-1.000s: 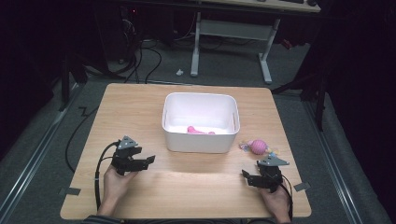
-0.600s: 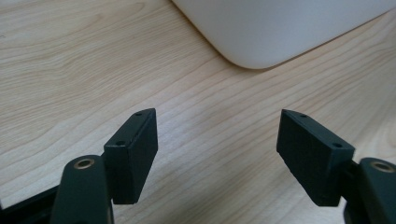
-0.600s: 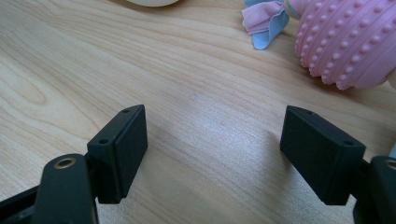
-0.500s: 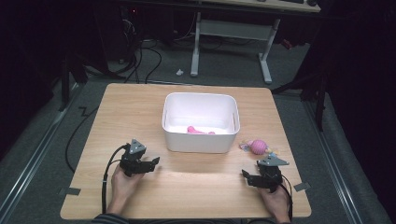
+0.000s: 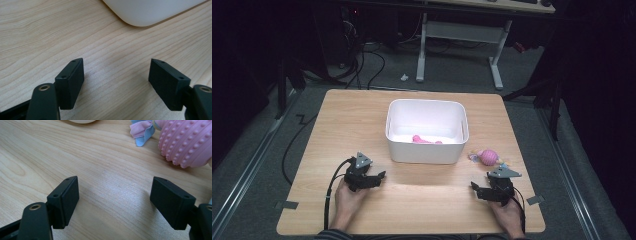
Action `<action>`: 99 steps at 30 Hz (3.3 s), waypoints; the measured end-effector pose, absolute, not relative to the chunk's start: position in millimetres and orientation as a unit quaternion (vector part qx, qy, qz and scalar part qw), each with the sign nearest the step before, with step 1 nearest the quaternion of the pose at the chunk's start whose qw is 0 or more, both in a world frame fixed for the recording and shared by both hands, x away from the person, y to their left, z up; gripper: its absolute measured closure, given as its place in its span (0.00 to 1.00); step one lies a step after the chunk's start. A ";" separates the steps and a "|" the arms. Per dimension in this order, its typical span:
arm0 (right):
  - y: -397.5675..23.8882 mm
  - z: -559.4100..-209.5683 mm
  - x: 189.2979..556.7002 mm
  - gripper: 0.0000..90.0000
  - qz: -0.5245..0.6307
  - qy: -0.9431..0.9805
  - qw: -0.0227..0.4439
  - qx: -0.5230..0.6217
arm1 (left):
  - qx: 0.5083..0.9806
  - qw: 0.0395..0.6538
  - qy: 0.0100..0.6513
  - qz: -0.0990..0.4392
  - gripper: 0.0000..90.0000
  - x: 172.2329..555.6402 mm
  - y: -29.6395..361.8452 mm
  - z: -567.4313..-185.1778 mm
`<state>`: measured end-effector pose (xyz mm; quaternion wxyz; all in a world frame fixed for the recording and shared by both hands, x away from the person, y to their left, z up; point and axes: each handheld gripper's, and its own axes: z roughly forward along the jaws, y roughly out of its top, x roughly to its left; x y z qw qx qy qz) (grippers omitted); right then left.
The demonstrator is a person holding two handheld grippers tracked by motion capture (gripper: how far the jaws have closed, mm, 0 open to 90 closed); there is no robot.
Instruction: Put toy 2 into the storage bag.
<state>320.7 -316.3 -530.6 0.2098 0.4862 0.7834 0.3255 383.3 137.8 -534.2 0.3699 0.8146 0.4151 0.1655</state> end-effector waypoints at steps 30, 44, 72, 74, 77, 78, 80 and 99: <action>-336.3 -481.8 312.3 0.40 0.349 0.764 0.238 0.487 | 0.817 0.363 0.412 0.177 0.26 381.2 130.9 -535.9; -356.2 -465.9 355.8 0.36 0.315 0.767 0.236 0.507 | 0.816 0.365 0.413 0.174 0.26 381.0 131.2 -536.0; -346.8 -473.1 409.8 0.28 0.227 0.816 0.189 0.497 | 0.815 0.364 0.414 0.177 0.26 380.7 130.7 -536.0; -346.2 -475.2 411.7 0.28 0.225 0.817 0.186 0.497 | 0.815 0.364 0.414 0.177 0.26 380.7 130.6 -536.1; -345.2 -478.9 414.7 0.29 0.221 0.819 0.178 0.498 | 0.815 0.364 0.414 0.177 0.26 380.7 130.7 -536.0; -345.4 -480.4 415.7 0.30 0.219 0.819 0.175 0.501 | 0.815 0.364 0.414 0.177 0.26 380.7 130.7 -536.1; -345.8 -482.5 417.0 0.31 0.214 0.822 0.170 0.499 | 0.815 0.364 0.414 0.177 0.26 380.6 130.6 -536.1; -337.7 -473.9 404.2 0.37 0.223 0.826 0.187 0.483 | 0.815 0.363 0.415 0.178 0.26 380.6 130.1 -536.1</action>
